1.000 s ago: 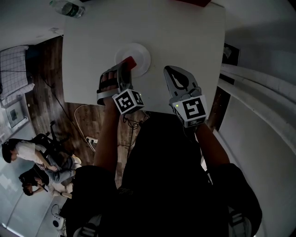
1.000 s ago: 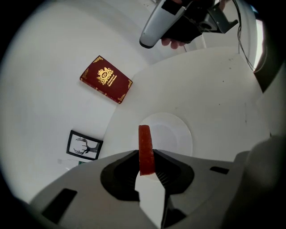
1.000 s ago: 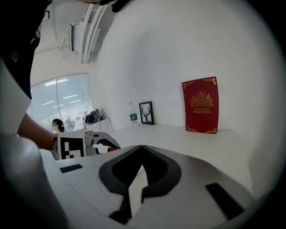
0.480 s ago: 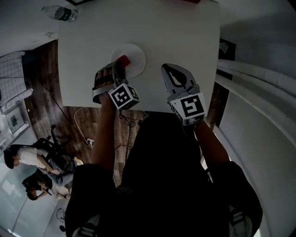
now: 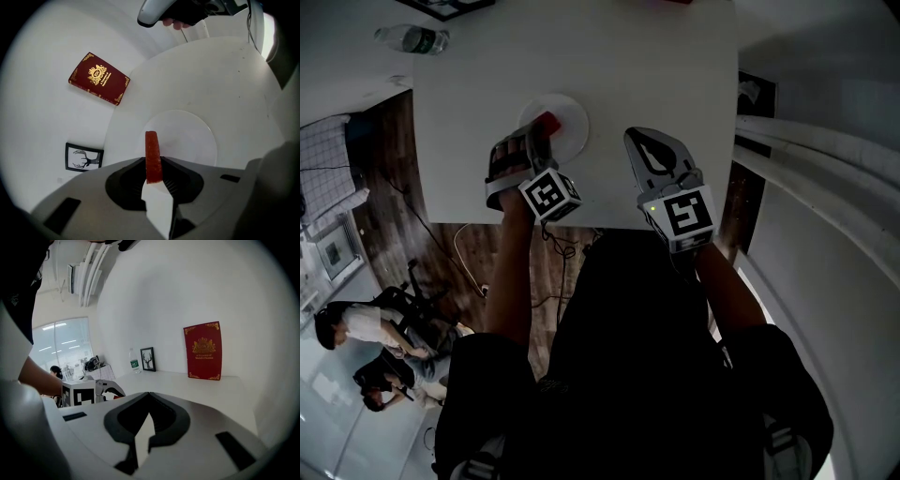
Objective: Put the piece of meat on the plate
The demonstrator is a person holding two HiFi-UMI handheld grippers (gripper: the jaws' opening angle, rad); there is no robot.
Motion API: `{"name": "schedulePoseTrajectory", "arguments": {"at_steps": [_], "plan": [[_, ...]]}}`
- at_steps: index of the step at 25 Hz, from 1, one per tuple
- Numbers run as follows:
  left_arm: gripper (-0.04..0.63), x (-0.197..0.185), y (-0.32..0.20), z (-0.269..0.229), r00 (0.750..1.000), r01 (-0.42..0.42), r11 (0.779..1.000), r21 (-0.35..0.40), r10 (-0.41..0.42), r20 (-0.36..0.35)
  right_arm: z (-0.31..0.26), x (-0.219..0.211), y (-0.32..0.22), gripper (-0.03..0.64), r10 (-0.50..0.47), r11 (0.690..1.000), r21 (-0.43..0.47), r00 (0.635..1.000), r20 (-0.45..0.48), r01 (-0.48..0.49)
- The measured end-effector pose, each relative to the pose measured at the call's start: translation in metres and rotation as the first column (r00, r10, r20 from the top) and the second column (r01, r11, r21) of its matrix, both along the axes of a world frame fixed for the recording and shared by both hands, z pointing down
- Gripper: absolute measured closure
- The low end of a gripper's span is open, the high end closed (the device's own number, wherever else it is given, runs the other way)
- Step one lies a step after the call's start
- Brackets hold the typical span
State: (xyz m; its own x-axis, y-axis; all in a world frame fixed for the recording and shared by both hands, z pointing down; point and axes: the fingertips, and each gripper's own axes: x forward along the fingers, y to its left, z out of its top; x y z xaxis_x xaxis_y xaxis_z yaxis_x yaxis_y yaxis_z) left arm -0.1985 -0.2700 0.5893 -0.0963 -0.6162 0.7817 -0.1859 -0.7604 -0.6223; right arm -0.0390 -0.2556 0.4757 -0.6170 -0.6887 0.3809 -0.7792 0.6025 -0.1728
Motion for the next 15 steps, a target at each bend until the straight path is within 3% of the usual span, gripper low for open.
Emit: {"name": "schedulePoseTrajectory", "arguments": {"at_steps": [15], "plan": [[0.505,0.0029,0.0033,0.0069,1.0,-0.014,1.0,-0.021,0.015,0.02,0.0003,-0.0008,0.0009,0.595,-0.007,1.0,0.001,0.999,0.031,0.007]]}}
